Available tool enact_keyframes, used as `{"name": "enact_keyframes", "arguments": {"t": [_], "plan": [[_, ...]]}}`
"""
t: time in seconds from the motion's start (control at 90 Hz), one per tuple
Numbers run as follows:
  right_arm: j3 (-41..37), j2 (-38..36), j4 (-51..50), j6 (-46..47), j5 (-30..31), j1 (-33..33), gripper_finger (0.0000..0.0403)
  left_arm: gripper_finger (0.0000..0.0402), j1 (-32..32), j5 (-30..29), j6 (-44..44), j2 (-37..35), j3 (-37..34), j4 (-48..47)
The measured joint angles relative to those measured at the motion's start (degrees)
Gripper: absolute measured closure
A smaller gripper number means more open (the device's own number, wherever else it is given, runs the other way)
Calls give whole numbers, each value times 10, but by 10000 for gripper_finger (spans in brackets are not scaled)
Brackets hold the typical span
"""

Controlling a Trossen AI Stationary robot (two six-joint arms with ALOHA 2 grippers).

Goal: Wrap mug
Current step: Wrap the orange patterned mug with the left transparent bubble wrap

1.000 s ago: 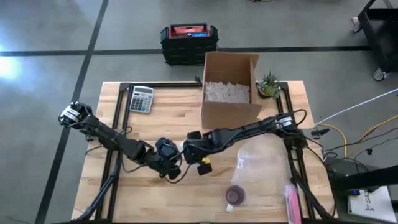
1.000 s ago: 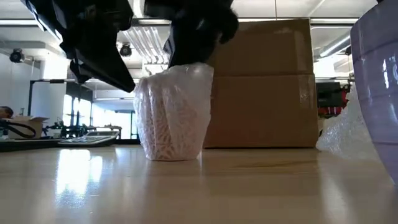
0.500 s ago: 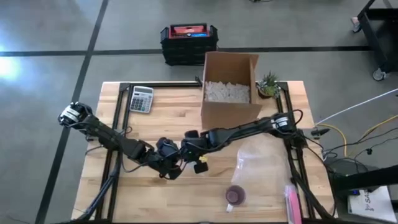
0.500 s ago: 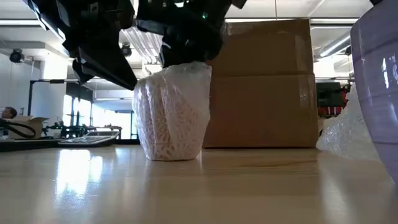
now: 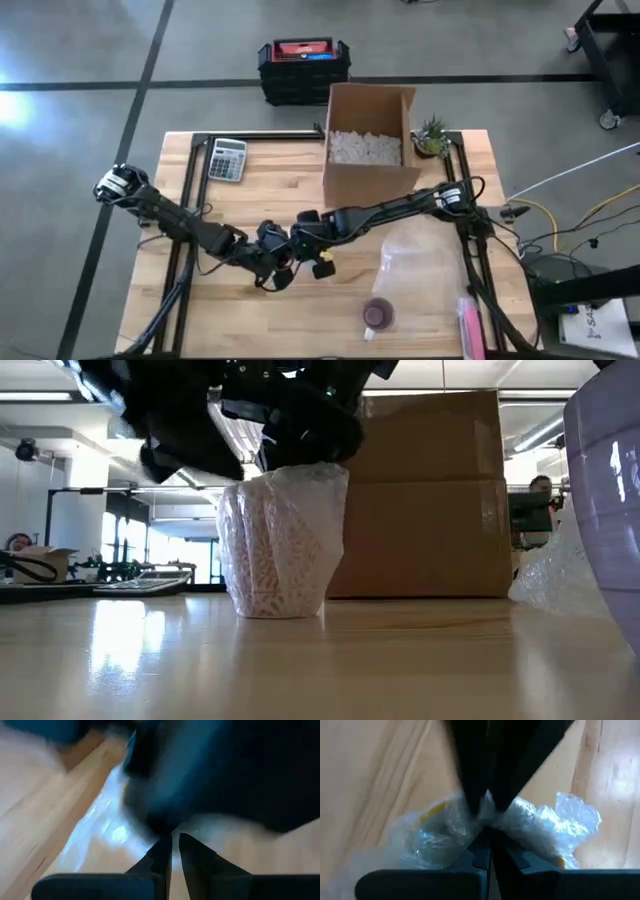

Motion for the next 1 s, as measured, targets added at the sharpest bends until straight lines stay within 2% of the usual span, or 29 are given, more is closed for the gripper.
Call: {"name": "enact_keyframes", "arguments": {"t": [0.278,0.689,0.833,1.0], "plan": [[2,-19,-11,-7,1,1,403,379,5,0,15,0,-26,0],[0,-128,-66,-15,-3,2,403,379,6,-2,18,0,-38,24],[-6,-121,-37,-15,-31,15,403,379,6,-2,18,0,-38,25],[-21,-63,17,-14,-12,16,403,379,6,0,18,0,-38,27]]}}
